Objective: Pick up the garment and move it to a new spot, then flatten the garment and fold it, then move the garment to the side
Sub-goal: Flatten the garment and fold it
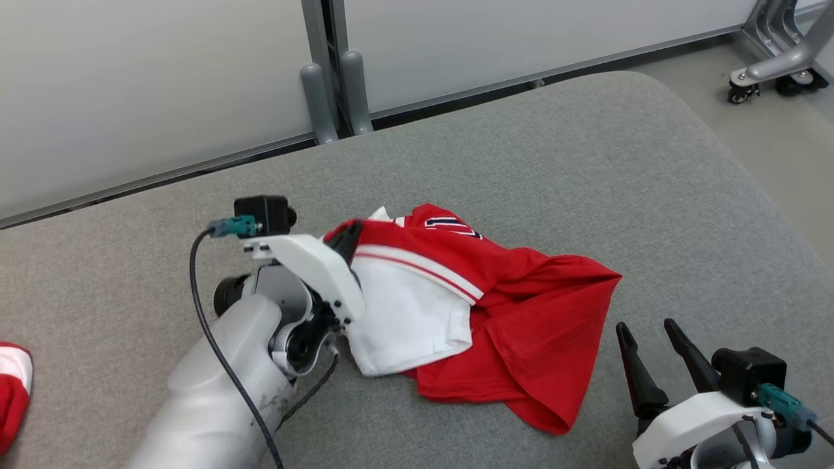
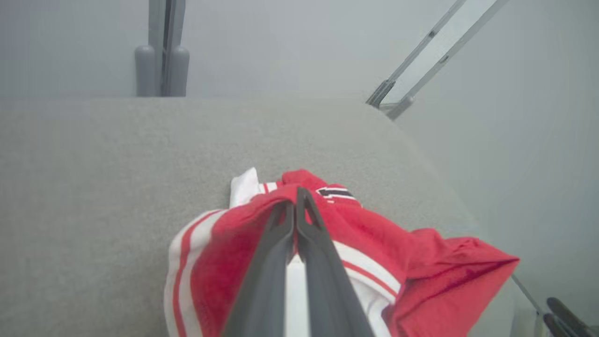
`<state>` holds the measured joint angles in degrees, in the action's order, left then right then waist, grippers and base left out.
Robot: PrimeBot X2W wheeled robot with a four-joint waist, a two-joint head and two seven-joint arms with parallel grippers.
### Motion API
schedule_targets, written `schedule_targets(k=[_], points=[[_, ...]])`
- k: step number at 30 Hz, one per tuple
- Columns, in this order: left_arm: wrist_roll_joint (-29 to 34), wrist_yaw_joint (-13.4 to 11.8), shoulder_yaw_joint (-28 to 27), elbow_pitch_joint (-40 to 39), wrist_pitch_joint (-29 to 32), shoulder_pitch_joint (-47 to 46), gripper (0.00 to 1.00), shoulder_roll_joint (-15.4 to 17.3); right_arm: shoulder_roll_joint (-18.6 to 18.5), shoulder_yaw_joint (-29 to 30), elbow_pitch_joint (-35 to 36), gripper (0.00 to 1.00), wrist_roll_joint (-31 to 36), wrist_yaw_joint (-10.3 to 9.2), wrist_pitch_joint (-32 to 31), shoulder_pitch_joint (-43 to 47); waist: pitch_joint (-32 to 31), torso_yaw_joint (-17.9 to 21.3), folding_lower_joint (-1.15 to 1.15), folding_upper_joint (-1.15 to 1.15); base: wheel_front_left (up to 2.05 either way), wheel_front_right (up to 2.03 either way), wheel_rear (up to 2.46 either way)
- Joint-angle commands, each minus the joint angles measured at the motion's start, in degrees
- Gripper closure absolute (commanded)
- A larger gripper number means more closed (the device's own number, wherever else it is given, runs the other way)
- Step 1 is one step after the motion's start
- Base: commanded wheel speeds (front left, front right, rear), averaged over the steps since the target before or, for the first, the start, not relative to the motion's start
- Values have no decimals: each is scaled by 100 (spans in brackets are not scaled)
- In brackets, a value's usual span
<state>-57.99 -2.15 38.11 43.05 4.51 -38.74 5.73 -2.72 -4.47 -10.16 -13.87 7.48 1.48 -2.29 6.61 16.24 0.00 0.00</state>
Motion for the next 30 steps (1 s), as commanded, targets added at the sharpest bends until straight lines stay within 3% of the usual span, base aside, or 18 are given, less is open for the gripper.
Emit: schedule_targets(k=[1, 6, 11, 16, 21, 26, 30], points=[[40, 77, -23, -89, -146, -191, 100, -19, -33, 12, -11, 0, -7, 3, 38, -38, -15, -39, 0, 0, 0, 0, 0], [109, 498, 34, -790, -807, -803, 100, -212, -35, 31, -12, 0, 53, 3, -15, -9, -108, -193, 0, 0, 0, 0, 0], [75, 581, 345, -2047, -1363, -1469, 100, -266, -35, 48, 22, 0, 77, 3, -73, 64, -233, -428, 0, 0, 0, 0, 0], [80, 107, 616, -3176, -1786, -1948, 100, -270, -34, 63, 56, 0, 115, 3, -115, 148, -364, -710, 0, 0, 0, 0, 0], [89, -568, 735, -3520, -1843, -1792, 100, -240, -35, 39, 96, 0, 113, 3, -132, 172, -446, -1001, 0, 0, 0, 0, 0], [184, -1310, 681, -3148, -1822, -922, 100, 350, -34, -33, 124, 0, 103, 3, -174, 208, -477, -1223, 0, 0, 0, 0, 0], [1, -1666, 472, -2913, -1876, 206, 100, 908, -36, -44, 132, 0, 111, 3, -190, 209, -490, -1257, 0, 0, 0, 0, 0]])
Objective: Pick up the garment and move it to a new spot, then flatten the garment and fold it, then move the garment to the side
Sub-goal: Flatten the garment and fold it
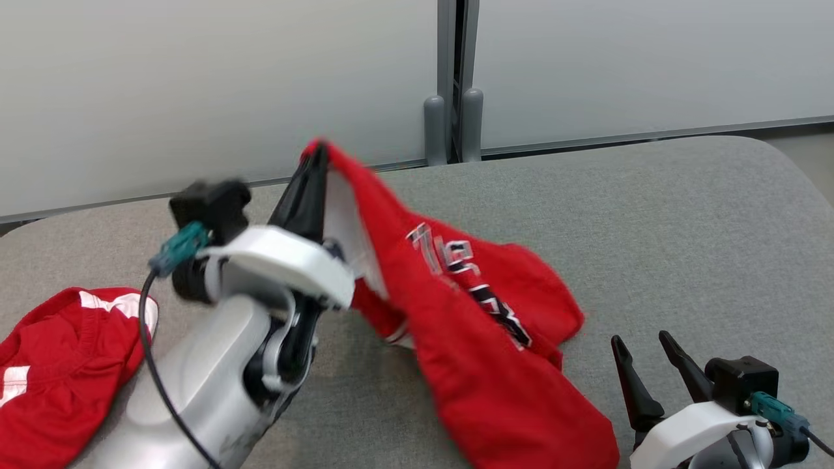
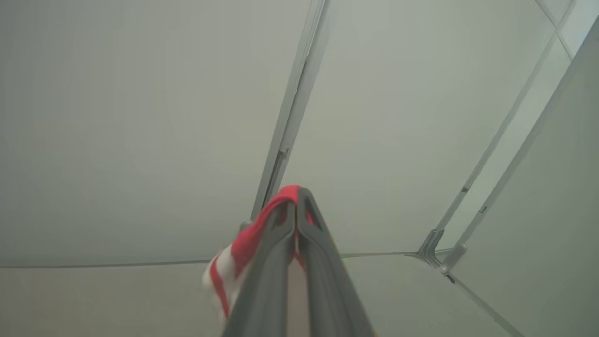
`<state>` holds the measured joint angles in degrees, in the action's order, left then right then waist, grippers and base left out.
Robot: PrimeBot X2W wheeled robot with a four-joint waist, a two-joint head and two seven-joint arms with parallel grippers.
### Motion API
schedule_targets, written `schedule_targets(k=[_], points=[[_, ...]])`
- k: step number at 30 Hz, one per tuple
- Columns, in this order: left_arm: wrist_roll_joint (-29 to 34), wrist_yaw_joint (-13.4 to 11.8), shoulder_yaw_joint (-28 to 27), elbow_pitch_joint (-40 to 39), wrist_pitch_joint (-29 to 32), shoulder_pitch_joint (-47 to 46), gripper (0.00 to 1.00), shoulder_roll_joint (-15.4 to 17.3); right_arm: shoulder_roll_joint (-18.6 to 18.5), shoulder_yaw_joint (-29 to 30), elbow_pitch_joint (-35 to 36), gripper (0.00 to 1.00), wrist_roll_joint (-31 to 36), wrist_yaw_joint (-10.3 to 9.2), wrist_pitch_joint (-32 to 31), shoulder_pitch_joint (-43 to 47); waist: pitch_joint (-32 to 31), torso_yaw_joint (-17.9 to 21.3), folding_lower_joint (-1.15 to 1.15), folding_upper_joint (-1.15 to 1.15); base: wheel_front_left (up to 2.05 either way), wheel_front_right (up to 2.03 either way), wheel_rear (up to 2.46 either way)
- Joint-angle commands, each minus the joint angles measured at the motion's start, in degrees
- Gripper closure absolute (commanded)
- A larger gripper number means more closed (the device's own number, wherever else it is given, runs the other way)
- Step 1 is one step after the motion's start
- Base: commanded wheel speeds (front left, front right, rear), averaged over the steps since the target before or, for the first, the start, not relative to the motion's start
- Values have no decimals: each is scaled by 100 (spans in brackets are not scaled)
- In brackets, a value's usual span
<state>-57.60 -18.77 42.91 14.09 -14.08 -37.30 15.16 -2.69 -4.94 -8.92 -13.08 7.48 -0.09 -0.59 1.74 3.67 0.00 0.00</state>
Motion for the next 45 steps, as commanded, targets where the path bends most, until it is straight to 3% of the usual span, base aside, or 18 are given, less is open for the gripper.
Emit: schedule_targets(k=[1, 5, 9, 10, 11, 15, 18, 21, 24, 29, 32, 38, 39, 41, 45], points=[[-91, -65, -90, -4, -38, 368, 100, 100, -38, -1, 19, 0, 43, 3, -30, 45, 0, -3, 0, 0, 0, 0, 0], [-224, -221, -335, -44, -85, 1406, 100, 501, -37, 79, 79, 0, 115, 3, -75, 87, 32, -57, 0, 0, 0, 0, 0], [-220, -425, -308, -83, -14, 2123, 100, 699, -38, 146, 143, 0, 129, 3, -104, 111, 57, -119, 0, 0, 0, 0, 0], [-222, -455, -250, -103, 65, 2205, 22, 737, -38, 143, 151, 0, 124, 3, -110, 105, 65, -134, 0, 0, 0, 0, 0], [-199, -501, -186, -126, 149, 2248, 0, 800, -37, 130, 157, 0, 109, 3, -121, 95, 72, -143, 0, 0, 0, 0, 0], [-262, -707, 2, -221, 640, 2421, 0, 982, -40, 64, 149, 0, 58, 3, -167, 50, 90, -144, 0, 0, 0, 0, 0], [-323, -1024, -65, -528, 888, 2573, 0, 1260, -34, -42, 77, 0, 9, 3, -442, 62, 134, -122, 0, 0, 0, 0, 0], [-418, -1319, -417, -952, 739, 2875, 0, 1649, -38, -200, 71, 0, -93, 3, -882, 142, 197, -75, 0, 0, 0, 0, 0], [-460, -1350, -916, -1372, 286, 3161, 0, 1927, -41, -324, 104, 0, -269, 3, -1566, 326, 253, -47, 0, 0, 0, 0, 0], [-258, -839, -1574, -2016, -81, 3395, 0, 1902, -40, -374, 398, 0, -533, 3, -2386, 547, 351, -20, 0, 0, 0, 0, 0], [180, -500, -1681, -2247, -112, 3428, 0, 1850, -36, -429, 492, 0, -576, 3, -2684, 562, 405, -30, 0, 0, 0, 0, 0], [1016, -61, -1772, -2319, -115, 3543, 0, 1659, -38, -575, 498, 0, -644, 3, -3079, 476, 445, -130, 0, 0, 0, 0, 0], [1082, -10, -1806, -2297, -116, 3581, 0, 1598, -38, -591, 491, 54, -629, 3, -3146, 464, 443, -158, 0, 0, 0, 0, 0], [1182, 69, -1850, -2230, -115, 3687, 0, 1504, -38, -602, 539, 100, -540, 3, -3152, 408, 434, -218, 0, 0, 0, 0, 0], [1266, 233, -1850, -2117, -117, 3773, 0, 1397, -42, -390, 691, 100, -46, 3, -2889, 197, 411, -315, 0, 0, 0, 0, 0]])
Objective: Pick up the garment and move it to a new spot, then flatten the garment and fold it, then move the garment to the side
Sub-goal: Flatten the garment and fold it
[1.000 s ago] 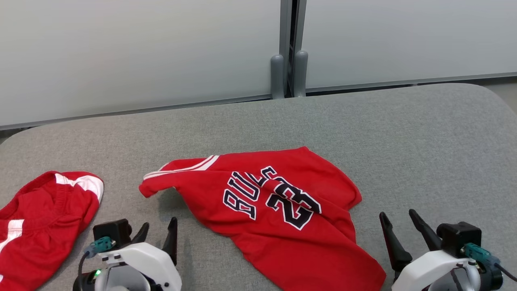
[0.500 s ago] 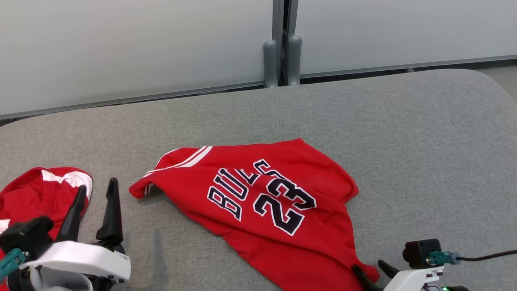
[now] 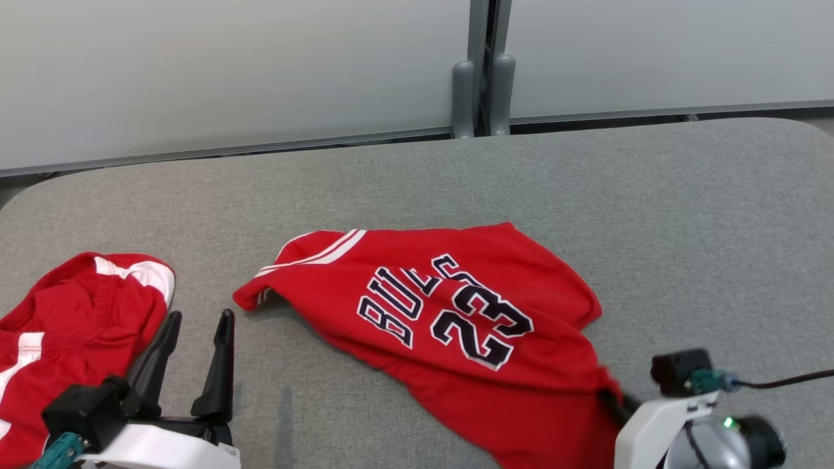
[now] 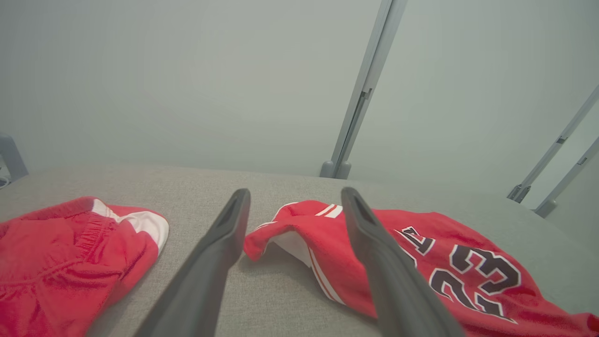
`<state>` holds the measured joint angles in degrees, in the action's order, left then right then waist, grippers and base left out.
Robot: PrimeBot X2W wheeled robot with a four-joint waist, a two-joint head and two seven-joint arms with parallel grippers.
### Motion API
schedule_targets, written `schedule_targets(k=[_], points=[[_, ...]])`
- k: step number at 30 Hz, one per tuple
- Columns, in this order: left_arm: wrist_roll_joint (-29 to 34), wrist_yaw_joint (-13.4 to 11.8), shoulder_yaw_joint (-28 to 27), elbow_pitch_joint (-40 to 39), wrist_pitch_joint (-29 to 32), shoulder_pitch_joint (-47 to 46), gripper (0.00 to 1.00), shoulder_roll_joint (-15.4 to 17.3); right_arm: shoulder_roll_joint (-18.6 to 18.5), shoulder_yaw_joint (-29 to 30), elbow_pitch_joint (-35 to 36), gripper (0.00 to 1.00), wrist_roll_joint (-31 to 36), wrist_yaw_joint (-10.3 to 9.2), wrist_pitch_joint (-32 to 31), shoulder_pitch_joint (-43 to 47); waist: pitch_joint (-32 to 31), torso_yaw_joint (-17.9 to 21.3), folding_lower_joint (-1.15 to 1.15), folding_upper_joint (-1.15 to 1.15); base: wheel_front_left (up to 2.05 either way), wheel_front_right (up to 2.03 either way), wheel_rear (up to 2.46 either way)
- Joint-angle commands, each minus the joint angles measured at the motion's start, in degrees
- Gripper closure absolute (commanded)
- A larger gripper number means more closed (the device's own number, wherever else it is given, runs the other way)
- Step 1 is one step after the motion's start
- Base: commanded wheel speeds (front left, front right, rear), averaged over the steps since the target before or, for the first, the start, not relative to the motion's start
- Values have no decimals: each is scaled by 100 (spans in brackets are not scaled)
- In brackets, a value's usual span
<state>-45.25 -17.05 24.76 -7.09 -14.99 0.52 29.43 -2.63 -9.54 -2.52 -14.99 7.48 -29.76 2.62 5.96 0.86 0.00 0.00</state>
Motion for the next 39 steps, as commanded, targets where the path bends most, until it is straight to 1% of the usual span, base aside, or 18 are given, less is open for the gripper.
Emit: schedule_targets(k=[1, 3, 6, 10, 11, 12, 13, 15, 18, 20, 22, 23, 24, 28, 30, 31, 36, 39], points=[[59, 123, -45, 0, -26, -12, 0, -56, -63, 161, 108, 100, 346, 3, 181, -214, -21, -58, 0, 0, 0, 0, 0], [98, 226, -145, -21, -25, 11, 0, -122, -194, 249, 163, 100, 706, 3, 326, -421, -39, -99, 0, 0, 0, 0, 0], [165, 381, -350, 18, -26, 156, 0, -261, -506, 301, 272, 100, 1145, 2, 524, -823, -79, -145, 0, 0, 0, 0, 0], [241, 559, -545, 156, -20, 309, 0, -496, -1077, 306, 392, 100, 1578, 2, 823, -1385, -121, -205, 0, 0, 0, 0, 0], [250, 610, -584, 188, -19, 334, 0, -581, -1249, 232, 429, 100, 1654, 2, 914, -1497, -128, -227, 0, 0, 0, 0, 0], [312, 675, -607, 277, -19, 373, 0, -686, -1515, 198, 528, 100, 1693, 1, 1149, -1654, -143, -280, 0, 0, 0, 0, 0], [312, 675, -607, 277, -19, 373, 0, -686, -1515, 198, 528, 100, 1693, 1, 1149, -1654, -143, -280, 0, 0, 0, 0, 0], [358, 741, -585, 353, -19, 380, 0, -786, -1711, 245, 603, 100, 1704, 1, 1189, -1622, -160, -334, 0, 0, 0, 0, 0], [377, 806, -515, 448, -17, 384, 0, -861, -1883, 227, 580, 100, 1440, 1, 710, -1152, -182, -357, 0, 0, 0, 0, 0], [390, 811, -475, 485, 9, 365, 0, -868, -1971, 325, 567, 100, 1293, 1, 361, -856, -183, -338, 0, 0, 0, 0, 0], [358, 808, -455, 491, 76, 312, 0, -871, -1909, 502, 506, 99, 1147, 1, 81, -520, -173, -284, 0, 0, 0, 0, 0], [355, 805, -435, 495, 128, 265, 0, -862, -1796, 633, 467, 44, 1036, 1, -22, -372, -171, -255, 0, 0, 0, 0, 0], [345, 813, -415, 505, 180, 203, 0, -855, -1679, 673, 445, 0, 906, 2, -142, -213, -173, -226, 0, 0, 0, 0, 0], [372, 818, -274, 653, 542, -137, 0, -830, -1285, 841, 616, 0, 532, 1, -373, 89, -170, -24, 0, 0, 0, 0, 0], [393, 801, -204, 848, 806, -439, 0, -825, -1088, 900, 750, 0, 486, 1, -389, 199, -154, 109, 0, 0, 0, 0, 0], [427, 846, -124, 960, 958, -638, 0, -810, -1019, 925, 831, 0, 490, 2, -387, 232, -136, 189, 0, 0, 0, 0, 0], [390, 1022, 184, 1860, 1814, -1679, 0, -931, -680, 984, 1118, 0, 537, 1, -296, 313, 0, 654, 0, 0, 0, 0, 0], [307, 948, 276, 2559, 2407, -2221, 0, -1019, -539, 867, 1180, 0, 520, 1, -191, 220, 126, 969, 0, 0, 0, 0, 0]])
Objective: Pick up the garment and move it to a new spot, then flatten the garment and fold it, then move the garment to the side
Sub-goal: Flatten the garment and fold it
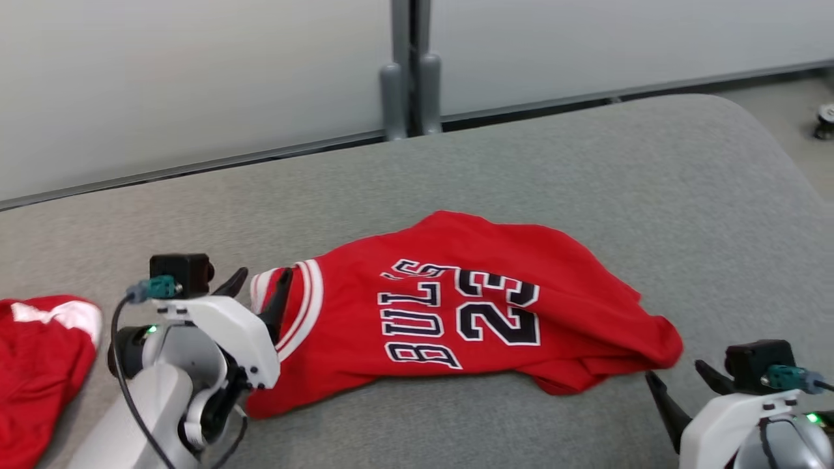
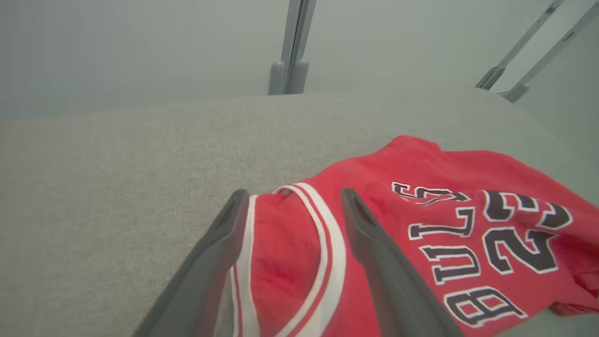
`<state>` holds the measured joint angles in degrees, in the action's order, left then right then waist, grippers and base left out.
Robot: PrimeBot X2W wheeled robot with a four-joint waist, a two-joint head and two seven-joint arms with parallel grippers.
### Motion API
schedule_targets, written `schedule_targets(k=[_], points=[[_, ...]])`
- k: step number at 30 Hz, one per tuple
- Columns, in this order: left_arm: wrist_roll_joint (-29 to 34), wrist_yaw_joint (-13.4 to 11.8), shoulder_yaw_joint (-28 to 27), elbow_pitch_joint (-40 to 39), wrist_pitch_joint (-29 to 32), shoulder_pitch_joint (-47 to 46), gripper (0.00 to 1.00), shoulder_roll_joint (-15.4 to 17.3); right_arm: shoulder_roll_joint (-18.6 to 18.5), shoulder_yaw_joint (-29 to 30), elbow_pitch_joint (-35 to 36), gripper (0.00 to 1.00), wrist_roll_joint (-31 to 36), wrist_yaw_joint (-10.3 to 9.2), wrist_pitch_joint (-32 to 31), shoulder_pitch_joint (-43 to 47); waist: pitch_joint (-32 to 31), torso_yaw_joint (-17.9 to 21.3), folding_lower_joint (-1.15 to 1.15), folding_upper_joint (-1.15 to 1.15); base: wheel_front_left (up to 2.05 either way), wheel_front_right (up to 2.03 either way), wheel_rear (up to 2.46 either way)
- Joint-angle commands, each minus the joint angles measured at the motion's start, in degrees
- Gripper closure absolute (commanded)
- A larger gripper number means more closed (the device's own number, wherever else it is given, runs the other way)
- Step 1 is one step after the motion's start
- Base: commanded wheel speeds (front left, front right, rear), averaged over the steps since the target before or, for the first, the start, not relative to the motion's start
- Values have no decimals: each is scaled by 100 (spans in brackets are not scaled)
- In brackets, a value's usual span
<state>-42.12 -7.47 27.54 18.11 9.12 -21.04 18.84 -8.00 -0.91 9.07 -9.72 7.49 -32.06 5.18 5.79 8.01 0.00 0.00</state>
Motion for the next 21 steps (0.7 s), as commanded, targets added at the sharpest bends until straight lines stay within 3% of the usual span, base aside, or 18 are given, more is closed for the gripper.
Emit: schedule_targets(k=[1, 7, 12, 14, 15, 16, 17, 18, 19, 21], points=[[-56, -57, -25, 241, 130, -214, 0, -8, 41, -78, 4, 0, -37, 1, 54, -78, 179, 370, 0, 0, 0, 0, 0], [-289, -346, -37, 1120, 849, -728, 0, -259, 165, -274, -148, 0, -60, 1, 237, -206, 327, 695, 0, 0, 0, 0, 0], [-159, -656, -2, 1517, 958, -969, 0, -283, 203, -327, -243, 0, -79, 1, 354, -263, 394, 782, 0, 0, 0, 0, 0], [-299, -532, -25, 1541, 1036, -1002, 0, -385, 221, -318, -261, 0, -94, 1, 407, -289, 420, 771, 0, 0, 0, 0, 0], [-350, -455, -7, 1556, 1120, -1006, 18, -412, 224, -311, -273, 0, -95, 1, 412, -302, 428, 760, 0, 0, 0, 0, 0], [-391, -393, 0, 1562, 1184, -1027, 54, -404, 224, -304, -283, 0, -90, 1, 431, -307, 434, 745, 0, 0, 0, 0, 0], [-411, -367, 11, 1573, 1226, -1060, 73, -398, 226, -298, -296, 0, -83, 1, 445, -312, 441, 730, 0, 0, 0, 0, 0], [-411, -367, 11, 1573, 1226, -1060, 73, -398, 226, -298, -296, 0, -83, 1, 445, -312, 441, 730, 0, 0, 0, 0, 0], [-411, -348, 34, 1598, 1257, -1083, 100, -399, 228, -293, -312, 0, -74, 1, 457, -325, 448, 716, 0, 0, 0, 0, 0], [-392, -308, 62, 1632, 1234, -1136, 100, -422, 237, -312, -310, 0, -93, 1, 494, -366, 460, 691, 0, 0, 0, 0, 0]])
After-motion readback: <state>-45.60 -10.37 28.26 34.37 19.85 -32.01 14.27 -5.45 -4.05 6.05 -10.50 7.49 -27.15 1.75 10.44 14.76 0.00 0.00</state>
